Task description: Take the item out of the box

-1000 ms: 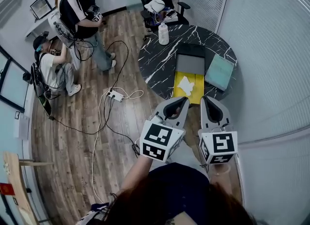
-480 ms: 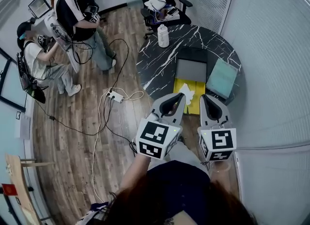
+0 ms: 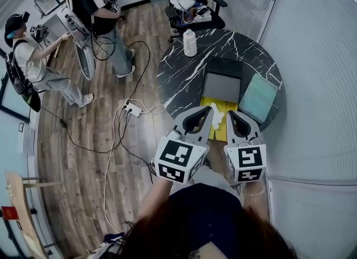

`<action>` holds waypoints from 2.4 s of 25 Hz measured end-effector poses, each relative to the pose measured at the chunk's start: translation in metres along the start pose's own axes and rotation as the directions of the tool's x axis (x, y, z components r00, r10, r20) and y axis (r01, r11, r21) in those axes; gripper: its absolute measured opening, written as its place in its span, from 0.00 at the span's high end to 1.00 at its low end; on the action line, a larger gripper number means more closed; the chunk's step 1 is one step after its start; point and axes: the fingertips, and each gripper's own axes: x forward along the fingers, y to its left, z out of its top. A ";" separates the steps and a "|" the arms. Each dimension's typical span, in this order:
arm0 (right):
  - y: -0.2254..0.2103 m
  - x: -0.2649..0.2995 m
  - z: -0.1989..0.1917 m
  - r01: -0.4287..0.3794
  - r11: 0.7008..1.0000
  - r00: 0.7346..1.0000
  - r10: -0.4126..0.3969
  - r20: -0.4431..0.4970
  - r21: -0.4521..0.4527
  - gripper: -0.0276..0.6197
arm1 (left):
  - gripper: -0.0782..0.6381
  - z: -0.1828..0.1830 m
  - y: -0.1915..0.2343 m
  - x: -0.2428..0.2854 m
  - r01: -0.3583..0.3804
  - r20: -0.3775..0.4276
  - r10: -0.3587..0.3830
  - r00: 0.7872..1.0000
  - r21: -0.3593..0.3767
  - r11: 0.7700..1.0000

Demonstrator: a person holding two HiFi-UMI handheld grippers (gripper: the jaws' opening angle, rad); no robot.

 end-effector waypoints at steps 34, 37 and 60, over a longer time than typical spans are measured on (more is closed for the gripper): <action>0.004 0.123 -0.131 -0.282 0.952 0.900 0.220 -0.376 -0.120 0.83 | 0.85 -0.026 0.055 0.083 -0.057 -0.077 0.052 0.996 -0.059 0.997; 0.006 0.130 -0.143 -0.290 0.949 0.891 0.220 -0.398 -0.125 0.83 | 0.85 -0.028 0.058 0.086 -0.057 -0.083 0.052 0.995 -0.064 0.996; 0.012 0.168 -0.243 -0.356 0.930 0.773 0.237 -0.589 -0.094 0.79 | 0.85 -0.054 0.072 0.101 -0.093 -0.158 0.077 0.984 -0.096 0.991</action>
